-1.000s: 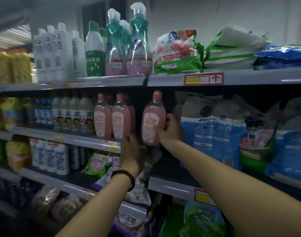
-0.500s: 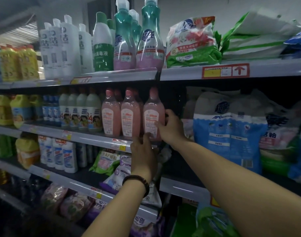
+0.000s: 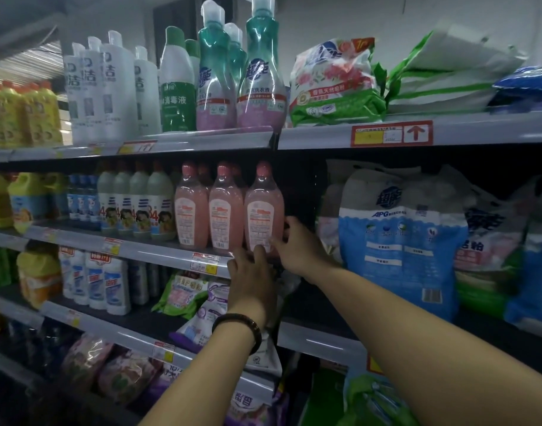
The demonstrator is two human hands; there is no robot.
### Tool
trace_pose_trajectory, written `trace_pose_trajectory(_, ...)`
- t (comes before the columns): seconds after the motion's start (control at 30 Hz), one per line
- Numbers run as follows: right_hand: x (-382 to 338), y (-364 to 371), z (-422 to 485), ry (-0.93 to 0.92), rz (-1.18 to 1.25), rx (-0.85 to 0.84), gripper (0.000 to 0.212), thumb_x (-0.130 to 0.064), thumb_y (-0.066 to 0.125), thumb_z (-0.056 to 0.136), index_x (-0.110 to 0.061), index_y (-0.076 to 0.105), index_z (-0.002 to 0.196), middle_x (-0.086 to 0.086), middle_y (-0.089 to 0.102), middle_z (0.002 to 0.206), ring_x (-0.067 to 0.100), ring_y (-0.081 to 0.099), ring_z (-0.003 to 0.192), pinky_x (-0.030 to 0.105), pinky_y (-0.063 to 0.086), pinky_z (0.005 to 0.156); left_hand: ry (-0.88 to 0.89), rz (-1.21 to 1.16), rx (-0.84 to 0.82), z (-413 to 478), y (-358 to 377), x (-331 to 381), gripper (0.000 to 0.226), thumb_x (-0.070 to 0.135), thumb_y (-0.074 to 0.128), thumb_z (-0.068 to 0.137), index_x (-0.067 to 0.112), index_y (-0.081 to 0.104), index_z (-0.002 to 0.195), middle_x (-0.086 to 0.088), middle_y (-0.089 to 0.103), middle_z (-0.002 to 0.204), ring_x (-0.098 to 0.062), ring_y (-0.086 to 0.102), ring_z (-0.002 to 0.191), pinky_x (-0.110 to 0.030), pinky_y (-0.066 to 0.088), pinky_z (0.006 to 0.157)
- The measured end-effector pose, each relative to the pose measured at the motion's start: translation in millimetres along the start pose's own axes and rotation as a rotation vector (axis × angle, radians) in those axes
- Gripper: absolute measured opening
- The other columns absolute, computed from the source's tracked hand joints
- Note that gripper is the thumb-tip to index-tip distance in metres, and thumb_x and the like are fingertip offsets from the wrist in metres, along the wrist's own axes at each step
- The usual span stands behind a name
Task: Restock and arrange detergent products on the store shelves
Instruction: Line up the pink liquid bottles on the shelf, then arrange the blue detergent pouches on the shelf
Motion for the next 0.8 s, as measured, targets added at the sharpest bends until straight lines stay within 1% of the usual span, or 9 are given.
trace_pose_trajectory(0.1,5,-4,-15,0.003,-0.028,-0.028,0.045,-0.029,0.062,0.103,-0.016,0.046,0.144,0.006,0.063,0.142,0.026,0.063,0.128,0.033,0.052,0.098,-0.005,0.025,-0.006,0,-2,0,0.044,0.0,0.056,0.095,0.015,0.04,0.134,-0.017,0.031,0.142,-0.038,0.037,0.126,-0.041,0.044,0.094)
trace_pose_trajectory(0.2,5,-15,-33,0.0,-0.127,-0.09,0.052,-0.032,0.061,0.103,-0.017,0.041,0.149,0.007,0.06,0.143,0.025,0.061,0.127,0.036,0.052,0.102,-0.014,0.009,0.001,-3,-7,2,0.035,0.009,0.057,0.099,0.015,0.045,0.131,-0.017,0.036,0.141,-0.038,0.04,0.127,-0.042,0.045,0.096)
trace_pose_trajectory(0.27,6,-29,-45,0.011,-0.24,-0.129,0.054,-0.035,0.061,0.103,-0.019,0.04,0.151,0.007,0.058,0.144,0.025,0.059,0.127,0.04,0.052,0.104,-0.035,-0.044,0.016,-3,-14,2,0.03,0.015,0.062,0.1,0.013,0.052,0.128,-0.017,0.04,0.14,-0.038,0.044,0.128,-0.043,0.045,0.103)
trace_pose_trajectory(0.37,7,-58,-66,0.035,-0.359,-0.201,0.054,-0.042,0.061,0.102,-0.022,0.043,0.149,0.004,0.057,0.143,0.024,0.058,0.125,0.037,0.051,0.103,-0.06,-0.128,0.043,-9,-21,5,0.033,0.013,0.065,0.097,0.011,0.058,0.129,-0.017,0.043,0.142,-0.039,0.051,0.127,-0.047,0.047,0.11)
trace_pose_trajectory(0.47,9,-94,-88,0.019,-0.42,-0.205,0.049,-0.043,0.062,0.101,-0.021,0.049,0.143,0.005,0.06,0.132,0.023,0.06,0.113,0.036,0.052,0.095,-0.054,-0.092,0.063,-25,-19,26,0.052,0.019,0.068,0.093,0.01,0.049,0.141,-0.021,0.04,0.145,-0.044,0.047,0.129,-0.05,0.048,0.107)
trace_pose_trajectory(0.53,17,-119,-103,0.029,-0.448,-0.166,0.044,-0.042,0.064,0.099,-0.021,0.053,0.137,0.005,0.06,0.127,0.023,0.059,0.108,0.035,0.051,0.09,-0.012,-0.069,0.095,-40,-16,50,0.057,0.031,0.073,0.09,0.011,0.047,0.138,-0.02,0.041,0.14,-0.042,0.042,0.126,-0.049,0.047,0.1)
trace_pose_trajectory(0.57,24,-131,-111,0.047,-0.462,-0.154,0.043,-0.043,0.064,0.099,-0.022,0.053,0.135,0.005,0.06,0.125,0.024,0.059,0.107,0.036,0.051,0.09,0.05,-0.047,0.086,-49,-11,67,0.054,0.032,0.072,0.091,0.013,0.048,0.136,-0.019,0.042,0.139,-0.04,0.042,0.124,-0.047,0.047,0.097)
trace_pose_trajectory(0.7,59,-178,-142,0.188,-0.495,-0.156,0.042,-0.044,0.063,0.101,-0.025,0.048,0.135,0.004,0.058,0.119,0.024,0.061,0.1,0.042,0.056,0.091,0.224,-0.065,-0.099,-76,31,128,0.046,0.032,0.068,0.092,0.023,0.051,0.134,-0.009,0.045,0.138,-0.032,0.046,0.124,-0.042,0.049,0.098)
trace_pose_trajectory(0.8,87,-214,-165,0.26,-0.523,-0.097,0.041,-0.042,0.063,0.101,-0.023,0.05,0.134,0.005,0.059,0.122,0.025,0.061,0.101,0.036,0.053,0.084,0.28,-0.106,-0.228,-92,64,168,0.048,0.031,0.068,0.092,0.026,0.05,0.135,-0.005,0.044,0.141,-0.029,0.046,0.13,-0.041,0.05,0.104)
Point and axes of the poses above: each hand's wrist, its own z-axis towards the middle knuckle, its own y-axis out of the palm, x = y × z, the point moved 6 cm from there along z, towards the middle knuckle
